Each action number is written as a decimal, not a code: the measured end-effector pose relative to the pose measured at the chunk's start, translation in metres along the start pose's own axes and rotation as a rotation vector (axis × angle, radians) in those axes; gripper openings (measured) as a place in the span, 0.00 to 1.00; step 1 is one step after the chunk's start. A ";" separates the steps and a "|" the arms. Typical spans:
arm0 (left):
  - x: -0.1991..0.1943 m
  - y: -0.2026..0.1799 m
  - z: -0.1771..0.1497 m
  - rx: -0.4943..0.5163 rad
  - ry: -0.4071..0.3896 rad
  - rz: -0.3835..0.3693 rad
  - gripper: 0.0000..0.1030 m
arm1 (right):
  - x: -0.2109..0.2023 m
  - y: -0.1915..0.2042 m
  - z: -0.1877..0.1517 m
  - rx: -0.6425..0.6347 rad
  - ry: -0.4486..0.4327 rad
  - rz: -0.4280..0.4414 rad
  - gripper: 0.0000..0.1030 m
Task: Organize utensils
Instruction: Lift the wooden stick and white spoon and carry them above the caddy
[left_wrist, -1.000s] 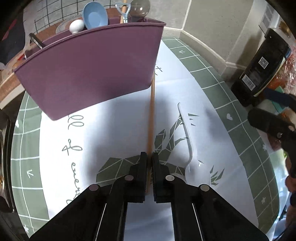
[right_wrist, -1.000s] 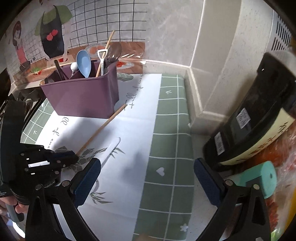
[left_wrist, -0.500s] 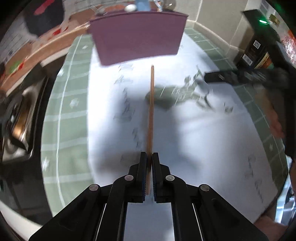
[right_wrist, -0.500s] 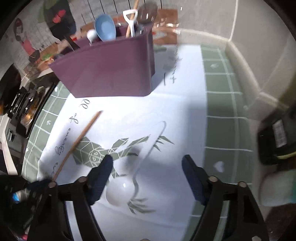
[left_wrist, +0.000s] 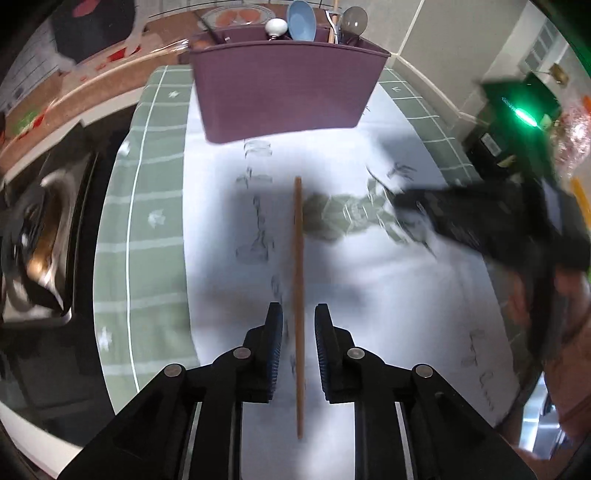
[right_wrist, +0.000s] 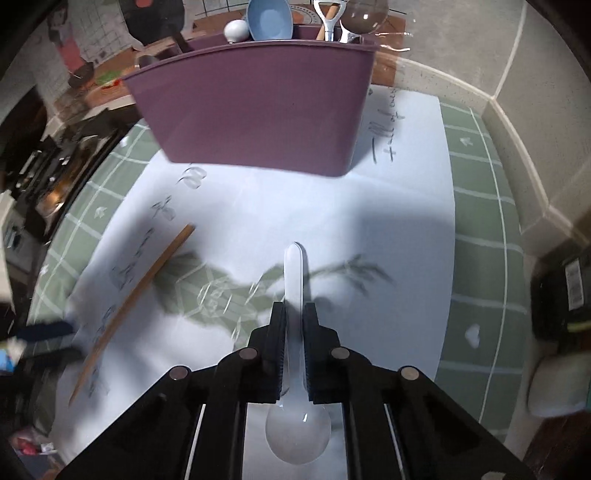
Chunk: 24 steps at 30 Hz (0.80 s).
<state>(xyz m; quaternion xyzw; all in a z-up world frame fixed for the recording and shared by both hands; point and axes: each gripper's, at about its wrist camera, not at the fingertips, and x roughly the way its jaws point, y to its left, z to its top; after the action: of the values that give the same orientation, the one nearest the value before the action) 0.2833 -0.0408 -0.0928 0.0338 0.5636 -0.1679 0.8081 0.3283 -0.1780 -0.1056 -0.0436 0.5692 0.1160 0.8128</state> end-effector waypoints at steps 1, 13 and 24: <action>0.004 -0.002 0.007 0.012 0.006 0.001 0.18 | -0.005 -0.002 -0.004 0.011 -0.004 0.015 0.08; 0.054 -0.018 0.051 0.058 0.078 0.056 0.06 | -0.047 -0.048 -0.032 0.152 -0.050 0.101 0.08; -0.014 -0.011 0.018 -0.008 -0.221 -0.054 0.05 | -0.073 -0.039 -0.029 0.152 -0.160 0.129 0.08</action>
<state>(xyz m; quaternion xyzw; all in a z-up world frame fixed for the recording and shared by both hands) 0.2914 -0.0524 -0.0721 -0.0032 0.4725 -0.1902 0.8605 0.2873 -0.2313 -0.0500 0.0642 0.5113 0.1279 0.8474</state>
